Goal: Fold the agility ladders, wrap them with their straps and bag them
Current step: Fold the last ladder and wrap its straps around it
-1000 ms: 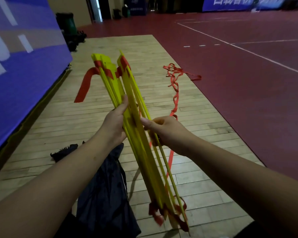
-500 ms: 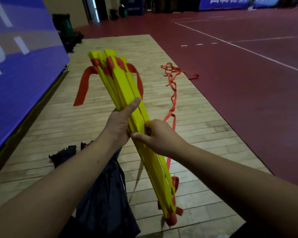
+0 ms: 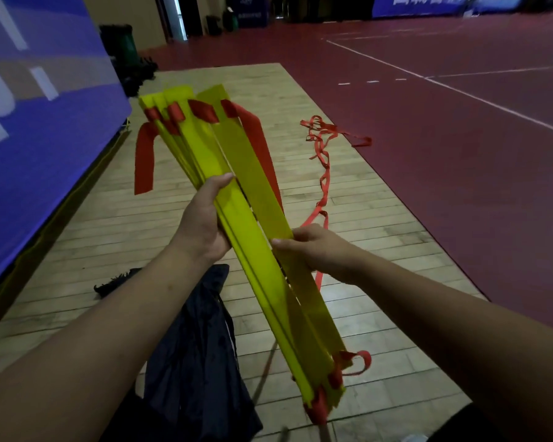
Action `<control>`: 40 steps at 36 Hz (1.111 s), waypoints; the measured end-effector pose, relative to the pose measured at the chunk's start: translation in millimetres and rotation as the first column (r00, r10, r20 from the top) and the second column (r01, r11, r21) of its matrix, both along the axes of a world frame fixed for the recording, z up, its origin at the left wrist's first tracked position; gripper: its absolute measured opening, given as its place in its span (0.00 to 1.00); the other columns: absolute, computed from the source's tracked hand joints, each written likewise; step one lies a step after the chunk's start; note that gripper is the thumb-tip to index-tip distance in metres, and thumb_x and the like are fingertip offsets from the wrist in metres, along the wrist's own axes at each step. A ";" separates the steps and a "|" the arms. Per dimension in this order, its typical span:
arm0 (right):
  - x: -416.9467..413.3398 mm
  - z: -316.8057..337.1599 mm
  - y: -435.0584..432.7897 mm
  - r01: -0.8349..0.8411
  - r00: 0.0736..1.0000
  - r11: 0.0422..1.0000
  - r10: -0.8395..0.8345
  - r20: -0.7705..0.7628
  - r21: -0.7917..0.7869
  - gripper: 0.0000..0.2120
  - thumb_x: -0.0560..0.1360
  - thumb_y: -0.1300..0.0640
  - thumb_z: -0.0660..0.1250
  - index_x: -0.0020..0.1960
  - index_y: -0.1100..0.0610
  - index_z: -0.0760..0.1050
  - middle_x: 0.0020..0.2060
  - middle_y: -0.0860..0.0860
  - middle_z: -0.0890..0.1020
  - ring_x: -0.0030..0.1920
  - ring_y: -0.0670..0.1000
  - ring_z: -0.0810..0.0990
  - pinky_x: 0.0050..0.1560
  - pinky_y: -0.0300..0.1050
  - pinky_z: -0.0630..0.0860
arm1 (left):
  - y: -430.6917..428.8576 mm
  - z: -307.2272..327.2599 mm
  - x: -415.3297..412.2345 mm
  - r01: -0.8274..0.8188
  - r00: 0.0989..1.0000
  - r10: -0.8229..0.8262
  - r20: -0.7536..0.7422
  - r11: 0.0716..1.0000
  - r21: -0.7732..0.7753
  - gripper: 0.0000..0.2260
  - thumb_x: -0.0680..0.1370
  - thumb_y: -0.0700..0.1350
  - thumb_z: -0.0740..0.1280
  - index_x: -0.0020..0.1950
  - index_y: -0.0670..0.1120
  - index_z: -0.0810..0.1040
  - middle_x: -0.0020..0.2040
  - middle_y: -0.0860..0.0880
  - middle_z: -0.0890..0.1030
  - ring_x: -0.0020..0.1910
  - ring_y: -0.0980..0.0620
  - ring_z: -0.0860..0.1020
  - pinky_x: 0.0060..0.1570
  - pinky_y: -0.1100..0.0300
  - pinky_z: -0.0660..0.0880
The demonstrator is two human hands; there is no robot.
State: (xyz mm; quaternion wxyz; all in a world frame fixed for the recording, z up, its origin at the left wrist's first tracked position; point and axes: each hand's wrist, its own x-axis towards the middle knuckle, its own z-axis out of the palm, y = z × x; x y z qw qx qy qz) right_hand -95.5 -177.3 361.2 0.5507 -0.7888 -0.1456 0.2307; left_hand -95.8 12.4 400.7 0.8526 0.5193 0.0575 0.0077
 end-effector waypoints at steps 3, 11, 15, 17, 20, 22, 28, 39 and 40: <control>-4.6 4.1 12.7 0.024 0.982 0.997 -0.009 0.188 -0.076 0.10 0.84 0.53 0.61 0.50 0.56 0.79 0.43 0.58 0.83 0.42 0.57 0.84 0.47 0.52 0.82 | 1.4 -2.0 3.8 -0.041 0.999 0.040 -0.031 0.999 -0.020 0.11 0.82 0.49 0.61 0.52 0.45 0.80 0.41 0.46 0.85 0.42 0.46 0.84 0.45 0.50 0.81; -17.2 -0.7 37.5 0.125 0.797 0.862 0.208 0.567 -0.491 0.17 0.86 0.48 0.49 0.58 0.58 0.70 0.44 0.53 0.78 0.44 0.54 0.78 0.47 0.53 0.78 | -1.6 -14.3 11.2 -0.085 0.994 0.071 -0.086 0.981 -0.175 0.34 0.72 0.65 0.67 0.63 0.38 0.75 0.50 0.43 0.85 0.49 0.46 0.85 0.50 0.50 0.79; -26.3 -3.0 46.3 0.093 0.819 0.860 0.221 0.530 -0.502 0.25 0.84 0.40 0.44 0.58 0.58 0.69 0.44 0.54 0.78 0.44 0.55 0.79 0.50 0.58 0.79 | 0.1 -19.7 12.7 -0.029 0.999 0.023 -0.036 0.987 -0.160 0.21 0.66 0.60 0.75 0.45 0.47 0.74 0.36 0.50 0.76 0.33 0.53 0.77 0.39 0.56 0.75; -27.9 -3.2 48.2 0.058 0.863 0.874 0.199 0.464 -0.482 0.29 0.80 0.32 0.46 0.58 0.56 0.69 0.44 0.53 0.79 0.43 0.54 0.79 0.49 0.58 0.80 | 1.4 -21.5 14.3 -0.059 0.998 0.054 -0.044 0.991 -0.121 0.14 0.70 0.54 0.76 0.43 0.48 0.75 0.33 0.51 0.74 0.31 0.54 0.74 0.36 0.57 0.74; -24.8 -6.7 47.1 0.014 0.926 0.921 0.135 0.353 -0.390 0.29 0.76 0.30 0.61 0.60 0.54 0.67 0.43 0.51 0.79 0.43 0.50 0.80 0.46 0.54 0.81 | 5.1 -19.2 16.2 -0.090 0.996 0.085 -0.034 0.981 -0.174 0.10 0.76 0.49 0.73 0.43 0.48 0.73 0.32 0.51 0.73 0.29 0.54 0.72 0.34 0.58 0.73; -20.1 -10.2 44.7 0.003 0.977 0.949 0.065 0.204 -0.316 0.32 0.72 0.31 0.69 0.62 0.54 0.66 0.45 0.52 0.80 0.45 0.50 0.82 0.49 0.53 0.82 | 8.8 -17.2 17.5 -0.111 0.994 0.107 -0.029 0.966 -0.234 0.10 0.76 0.49 0.72 0.45 0.48 0.72 0.32 0.51 0.72 0.29 0.54 0.72 0.33 0.59 0.73; -12.8 -8.5 36.4 -0.131 0.991 0.982 0.133 0.005 -0.139 0.17 0.78 0.52 0.72 0.60 0.62 0.74 0.46 0.59 0.86 0.42 0.60 0.87 0.46 0.55 0.85 | 12.0 -17.7 17.5 -0.187 0.982 0.172 -0.079 0.950 -0.250 0.09 0.78 0.49 0.70 0.46 0.46 0.73 0.34 0.48 0.76 0.32 0.51 0.76 0.35 0.58 0.75; -5.3 -20.6 43.3 0.042 0.956 0.891 0.095 0.276 -0.452 0.14 0.77 0.53 0.73 0.55 0.54 0.69 0.41 0.48 0.74 0.39 0.44 0.74 0.37 0.39 0.72 | 8.1 -22.0 23.4 -0.356 0.928 0.322 -0.187 0.914 -0.195 0.14 0.80 0.54 0.68 0.46 0.44 0.73 0.28 0.49 0.78 0.33 0.51 0.77 0.39 0.57 0.75; -3.1 -20.1 40.8 0.046 0.956 0.892 0.091 0.279 -0.449 0.10 0.78 0.55 0.71 0.52 0.54 0.70 0.40 0.48 0.74 0.37 0.45 0.74 0.36 0.38 0.72 | 9.4 -20.6 24.4 -0.338 0.932 0.305 -0.197 0.927 -0.161 0.14 0.80 0.55 0.68 0.47 0.45 0.74 0.29 0.48 0.79 0.35 0.50 0.78 0.41 0.55 0.76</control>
